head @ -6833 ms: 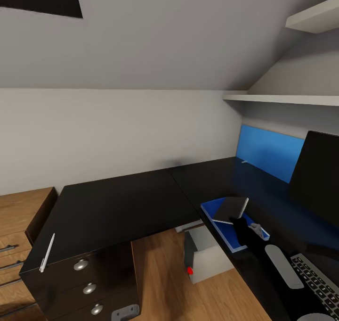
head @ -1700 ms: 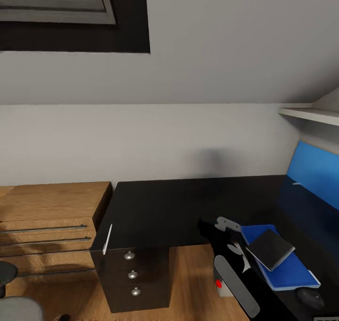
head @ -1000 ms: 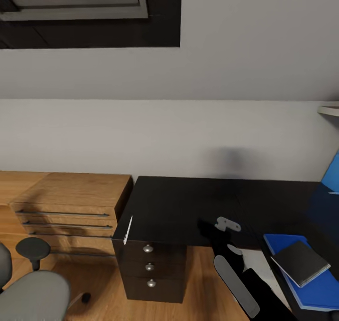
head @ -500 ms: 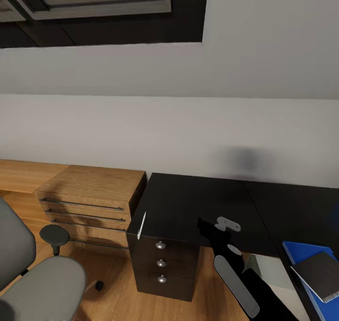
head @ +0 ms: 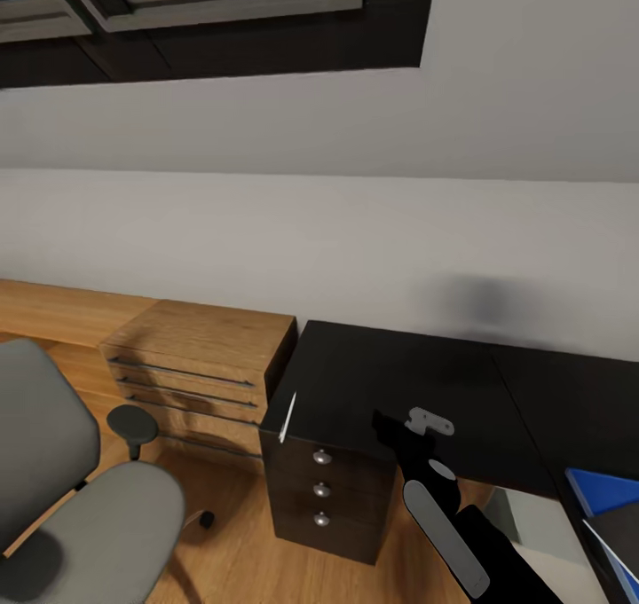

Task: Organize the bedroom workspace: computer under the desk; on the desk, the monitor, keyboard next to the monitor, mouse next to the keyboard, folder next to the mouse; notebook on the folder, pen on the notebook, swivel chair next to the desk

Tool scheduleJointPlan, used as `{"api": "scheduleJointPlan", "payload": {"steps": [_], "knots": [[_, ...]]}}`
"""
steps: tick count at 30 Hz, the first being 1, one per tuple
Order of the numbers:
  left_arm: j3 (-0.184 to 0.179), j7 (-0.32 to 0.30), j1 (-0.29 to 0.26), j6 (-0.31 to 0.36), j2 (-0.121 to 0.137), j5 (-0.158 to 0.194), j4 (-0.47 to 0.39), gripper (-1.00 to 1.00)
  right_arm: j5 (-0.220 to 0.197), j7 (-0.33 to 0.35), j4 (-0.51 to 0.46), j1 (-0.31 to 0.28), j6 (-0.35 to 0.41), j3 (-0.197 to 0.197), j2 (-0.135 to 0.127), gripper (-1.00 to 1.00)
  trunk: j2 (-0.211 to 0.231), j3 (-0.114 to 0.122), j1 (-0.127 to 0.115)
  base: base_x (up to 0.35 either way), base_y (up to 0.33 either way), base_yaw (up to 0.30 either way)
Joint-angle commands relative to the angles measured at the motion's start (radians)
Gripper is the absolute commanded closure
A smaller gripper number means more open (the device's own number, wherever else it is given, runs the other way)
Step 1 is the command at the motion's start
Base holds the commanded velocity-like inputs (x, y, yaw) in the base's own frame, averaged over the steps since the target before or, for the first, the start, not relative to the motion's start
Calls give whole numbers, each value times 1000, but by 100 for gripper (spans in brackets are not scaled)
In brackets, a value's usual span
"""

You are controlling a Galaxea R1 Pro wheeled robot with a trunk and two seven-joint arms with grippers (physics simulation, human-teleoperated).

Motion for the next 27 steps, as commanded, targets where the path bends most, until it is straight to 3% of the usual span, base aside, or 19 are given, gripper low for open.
{"api": "scheduleJointPlan", "payload": {"steps": [1,18,25,27], "knots": [[-4,6,0,-4,1,10,-2,-100,-3,-7,-2,-1,4,2,-1,-100,-1,-2,0,0,0,119],[-4,4,0,-4,1,10,-24,-100,-3,-4,-3,-1,5,1,-5,-100,-1,-8,0,0,0,25],[-2,9,0,6,1,11,-160,-100,-4,2,1,-1,6,12,-3,-100,-1,-8,0,0,0,0],[-1,13,0,40,4,11,-232,-100,-4,3,10,-2,9,20,-1,-100,-1,-8,0,0,0,0]]}}
